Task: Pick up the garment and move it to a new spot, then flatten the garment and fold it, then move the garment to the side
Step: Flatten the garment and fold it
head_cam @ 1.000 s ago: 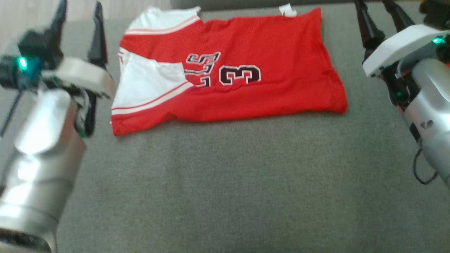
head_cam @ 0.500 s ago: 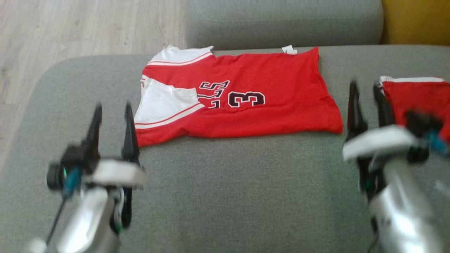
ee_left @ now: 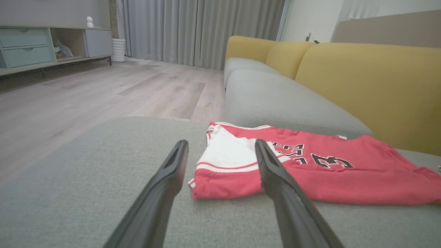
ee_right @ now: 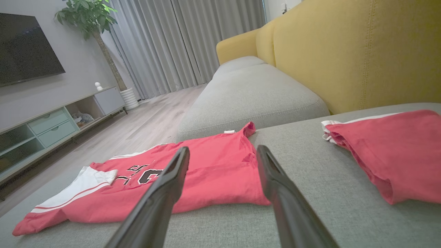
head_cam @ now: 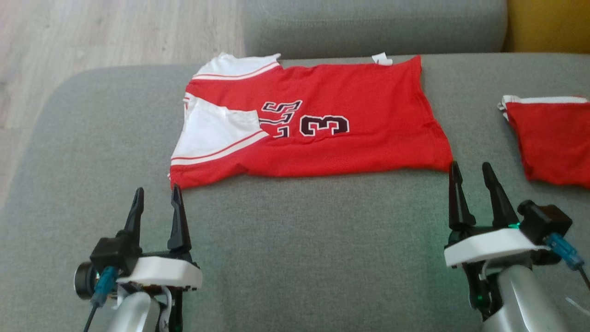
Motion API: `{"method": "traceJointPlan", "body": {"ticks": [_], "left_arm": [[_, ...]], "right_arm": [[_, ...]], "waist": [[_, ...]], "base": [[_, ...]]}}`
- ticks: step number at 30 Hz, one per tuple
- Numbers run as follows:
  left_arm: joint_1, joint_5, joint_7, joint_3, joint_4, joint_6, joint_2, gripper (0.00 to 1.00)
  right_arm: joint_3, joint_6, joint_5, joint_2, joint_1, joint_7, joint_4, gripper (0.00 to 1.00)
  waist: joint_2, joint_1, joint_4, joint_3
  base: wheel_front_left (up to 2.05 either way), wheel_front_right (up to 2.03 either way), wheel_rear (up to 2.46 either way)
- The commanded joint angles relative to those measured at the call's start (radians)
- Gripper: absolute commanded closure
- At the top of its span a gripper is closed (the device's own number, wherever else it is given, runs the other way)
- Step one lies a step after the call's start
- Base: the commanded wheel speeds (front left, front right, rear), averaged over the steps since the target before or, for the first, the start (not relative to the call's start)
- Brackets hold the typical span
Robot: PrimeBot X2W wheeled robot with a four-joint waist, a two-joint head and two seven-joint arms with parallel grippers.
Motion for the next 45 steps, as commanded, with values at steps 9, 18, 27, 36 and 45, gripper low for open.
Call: {"method": "traceJointPlan", "body": {"ticks": [9,18,27,36,45], "left_arm": [[-0.191,-0.003,0.052,0.041,0.189,-0.038,0.013,0.0],[-0.352,-0.016,0.115,0.053,0.421,-0.044,0.047,0.0],[-0.436,-0.035,0.146,0.064,0.604,-0.039,0.058,0.0],[-0.475,-0.047,0.131,0.046,0.671,-0.079,0.046,1.0],[-0.517,-0.003,0.004,0.006,0.526,-0.132,0.036,1.0]], "right_arm": [[0.044,-0.002,0.021,0.002,-0.092,-0.009,-0.061,0.0],[0.058,-0.002,0.027,0.003,-0.111,-0.009,-0.066,0.0],[0.069,-0.002,0.042,0.003,-0.117,-0.009,-0.066,0.0],[0.051,-0.002,0.02,0.003,-0.14,-0.009,-0.007,0.0],[-0.023,-0.002,-0.056,0.003,-0.309,0.108,0.21,0.0]], "waist": [[0.0,0.0,-0.036,0.105],[0.0,0.0,-0.066,0.189],[0.0,0.0,-0.09,0.217],[0.0,0.0,-0.079,0.19],[0.0,0.0,-0.034,0.168]], "base": [[0.0,0.0,0.0],[0.0,0.0,0.0],[0.0,0.0,0.0],[0.0,0.0,0.0],[0.0,0.0,0.0]]}}
